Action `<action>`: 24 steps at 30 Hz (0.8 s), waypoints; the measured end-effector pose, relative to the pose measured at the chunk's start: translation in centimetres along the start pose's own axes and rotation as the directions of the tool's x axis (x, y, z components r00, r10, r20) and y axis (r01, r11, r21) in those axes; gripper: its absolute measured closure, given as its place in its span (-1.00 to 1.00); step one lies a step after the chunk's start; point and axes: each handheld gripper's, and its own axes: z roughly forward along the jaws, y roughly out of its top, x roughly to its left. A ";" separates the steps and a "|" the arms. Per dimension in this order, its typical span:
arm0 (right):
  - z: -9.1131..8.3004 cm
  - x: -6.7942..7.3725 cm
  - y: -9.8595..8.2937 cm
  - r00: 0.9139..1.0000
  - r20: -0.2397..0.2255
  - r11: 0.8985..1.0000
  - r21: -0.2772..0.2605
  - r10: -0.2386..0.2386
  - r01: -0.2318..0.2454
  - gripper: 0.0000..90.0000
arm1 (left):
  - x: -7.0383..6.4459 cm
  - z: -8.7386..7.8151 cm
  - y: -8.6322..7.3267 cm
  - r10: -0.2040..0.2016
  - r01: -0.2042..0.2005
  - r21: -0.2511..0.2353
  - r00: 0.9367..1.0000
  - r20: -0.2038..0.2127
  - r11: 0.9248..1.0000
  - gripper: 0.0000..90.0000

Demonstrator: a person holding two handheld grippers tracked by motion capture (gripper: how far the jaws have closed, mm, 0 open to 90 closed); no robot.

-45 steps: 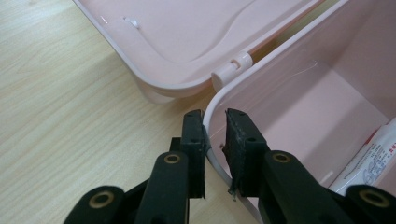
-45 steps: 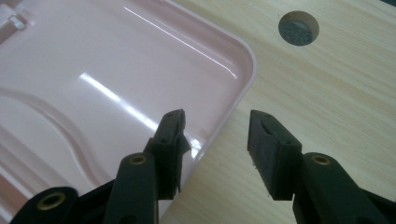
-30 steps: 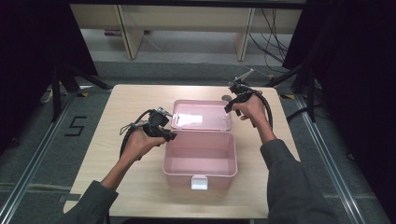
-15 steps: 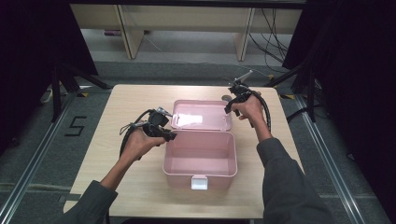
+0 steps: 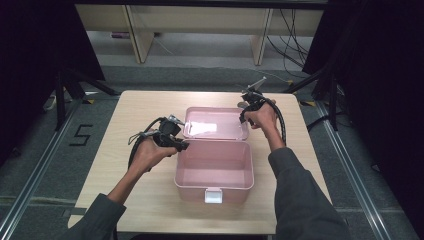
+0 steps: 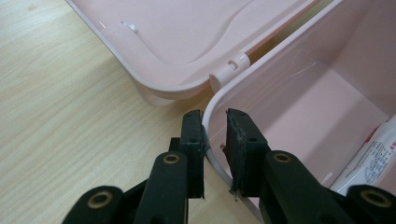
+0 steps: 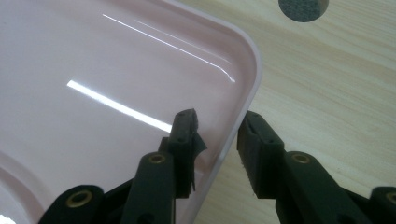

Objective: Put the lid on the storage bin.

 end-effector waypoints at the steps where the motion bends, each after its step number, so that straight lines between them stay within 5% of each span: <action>1: 0.0 0.0 0.0 1.000 0.006 1.000 0.002 -0.001 0.001 0.53 | 0.0 0.0 0.0 0.000 0.000 -0.001 1.000 -0.001 1.000 0.71; 16: 0.3 0.0 0.2 0.999 0.044 1.000 0.010 -0.012 0.011 0.69 | -0.1 0.0 0.0 0.006 -0.006 -0.008 1.000 -0.007 1.000 0.71; 24: 0.0 0.3 0.4 0.998 0.037 0.998 0.032 0.044 -0.045 0.76 | -0.1 0.0 -0.1 0.008 -0.008 -0.013 1.000 -0.013 1.000 0.70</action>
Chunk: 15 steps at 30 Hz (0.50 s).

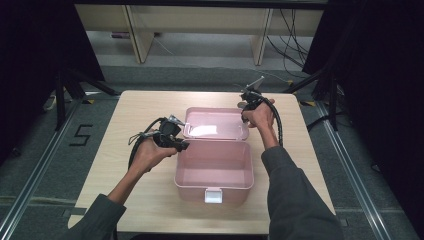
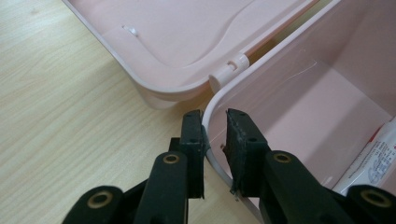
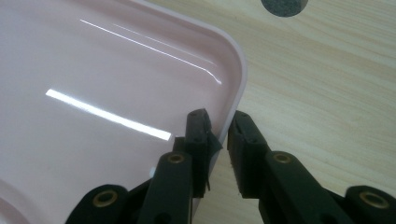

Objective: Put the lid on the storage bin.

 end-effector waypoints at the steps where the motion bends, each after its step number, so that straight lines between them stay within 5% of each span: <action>1: 0.0 0.2 0.0 1.000 0.027 1.000 -0.007 0.006 -0.005 0.77 | 0.0 0.0 0.0 0.001 -0.001 0.001 1.000 0.003 1.000 0.71; 7: -0.1 0.5 0.0 0.999 0.048 1.000 -0.023 0.014 -0.013 0.79 | 0.1 0.0 0.0 0.003 -0.003 0.000 1.000 0.006 1.000 0.70; 9: -0.2 0.4 0.0 0.998 0.055 0.999 -0.033 -0.027 0.029 0.80 | 0.0 0.0 0.0 0.003 -0.003 -0.003 1.000 0.004 1.000 0.71; 12: -0.3 0.9 0.1 0.998 0.060 0.999 -0.037 0.035 -0.033 0.80 | 0.1 0.0 0.0 0.003 -0.003 -0.005 1.000 0.005 1.000 0.72; 13: -0.4 0.6 0.0 0.998 0.061 0.999 -0.049 -0.016 0.019 0.81 | 0.1 0.0 -0.1 0.003 -0.003 -0.008 1.000 0.004 1.000 0.72; 15: -0.5 0.6 0.0 0.998 0.066 0.998 -0.056 -0.021 0.025 0.81 | 0.0 0.0 -0.1 0.004 -0.004 -0.012 1.000 -0.004 1.000 0.73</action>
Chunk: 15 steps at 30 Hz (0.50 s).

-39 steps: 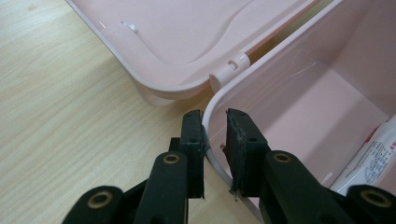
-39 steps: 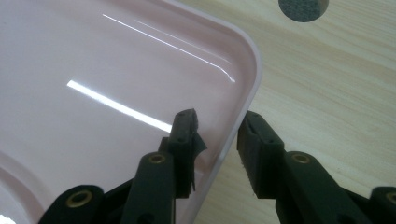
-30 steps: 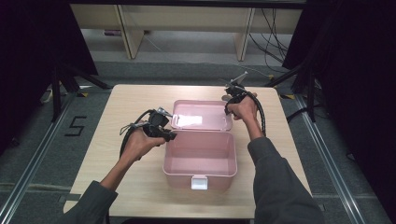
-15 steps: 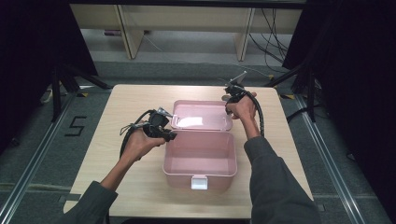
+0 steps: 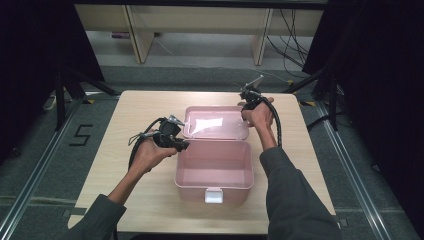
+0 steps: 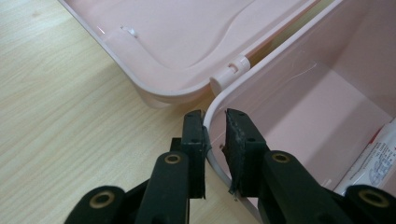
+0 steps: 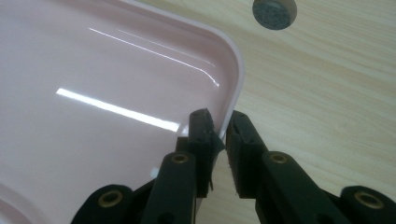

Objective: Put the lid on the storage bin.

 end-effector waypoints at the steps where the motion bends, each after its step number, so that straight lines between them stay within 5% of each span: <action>1: -0.1 -0.1 0.0 1.000 0.005 1.000 -0.011 -0.024 0.024 0.81 | 0.0 0.0 0.0 0.000 0.000 0.004 1.000 0.006 1.000 0.73; 6: -0.6 0.3 0.0 1.000 0.005 0.999 -0.026 0.019 -0.019 0.82 | 0.0 0.0 0.0 -0.002 0.002 -0.002 1.000 0.004 1.000 0.74; 7: -0.7 0.1 -0.1 1.000 0.013 0.999 -0.037 -0.014 0.014 0.82 | 0.0 0.0 0.0 -0.003 0.003 -0.003 1.000 0.004 1.000 0.74; 9: -1.0 0.4 -0.1 1.000 0.008 0.999 -0.044 0.016 -0.016 0.83 | 0.0 0.0 -0.1 -0.005 0.005 -0.006 1.000 0.004 1.000 0.74; 10: -1.2 0.1 -0.1 1.000 0.011 0.998 -0.056 -0.018 0.018 0.83 | 0.0 0.0 -0.1 -0.007 0.007 -0.005 1.000 0.007 1.000 0.75; 11: -1.4 0.3 -0.2 1.000 0.003 0.997 -0.070 0.015 -0.015 0.83 | 0.0 0.0 -0.1 -0.009 0.009 -0.011 1.000 0.004 1.000 0.75; 15: -2.4 0.3 -0.3 1.000 0.009 0.996 -0.094 0.010 -0.010 0.84 | 0.0 0.0 -0.1 -0.008 0.008 -0.016 1.000 0.001 1.000 0.75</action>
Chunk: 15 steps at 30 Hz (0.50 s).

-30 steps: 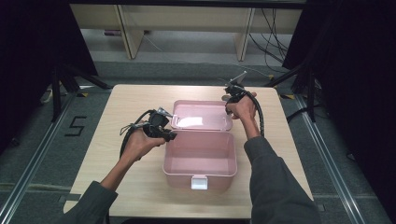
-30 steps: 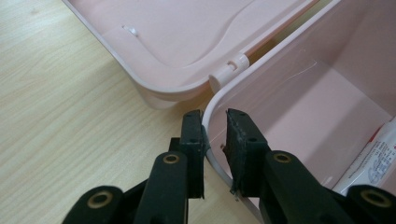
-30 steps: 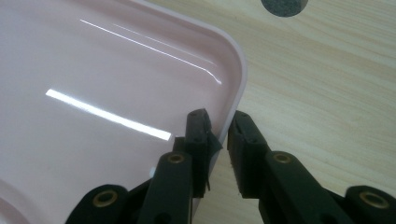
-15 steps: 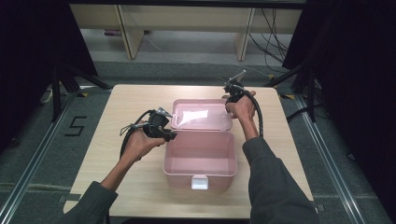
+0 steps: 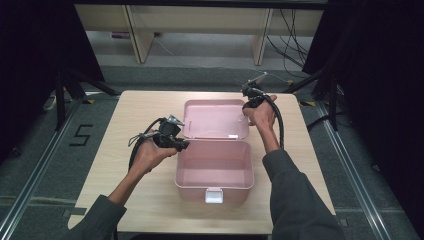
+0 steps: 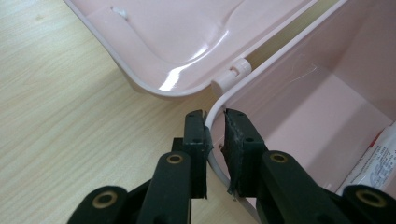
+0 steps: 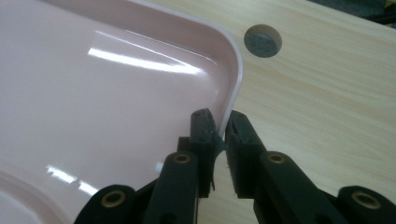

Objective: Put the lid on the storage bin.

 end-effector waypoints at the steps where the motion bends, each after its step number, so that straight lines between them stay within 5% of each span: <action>1: -0.1 -0.1 0.0 1.000 -0.001 1.000 -0.018 -0.006 0.006 0.84 | 0.0 0.0 0.0 -0.001 0.001 -0.001 1.000 0.001 1.000 0.75; 4: -0.9 -0.1 -0.1 1.000 -0.017 1.000 -0.029 0.005 -0.006 0.84 | 0.0 0.0 0.0 -0.001 0.001 -0.007 1.000 -0.002 1.000 0.75; 5: -1.0 -0.4 -0.2 0.999 -0.021 0.998 -0.060 -0.030 0.029 0.84 | -0.1 0.0 -0.1 0.000 0.000 -0.008 1.000 -0.003 1.000 0.75; 9: -1.8 -0.3 -0.3 1.000 -0.009 0.996 -0.088 -0.027 0.027 0.85 | -0.1 0.0 -0.1 0.002 -0.002 -0.010 1.000 -0.005 1.000 0.75; 10: -2.1 -0.5 -0.3 0.998 -0.018 0.993 -0.100 -0.062 0.060 0.85 | -0.1 0.0 -0.1 0.002 -0.002 -0.012 1.000 -0.007 1.000 0.75; 15: -3.1 -0.5 -0.7 0.998 -0.038 0.988 -0.149 -0.053 0.047 0.86 | -0.1 0.0 -0.1 0.001 -0.001 -0.015 1.000 -0.010 1.000 0.75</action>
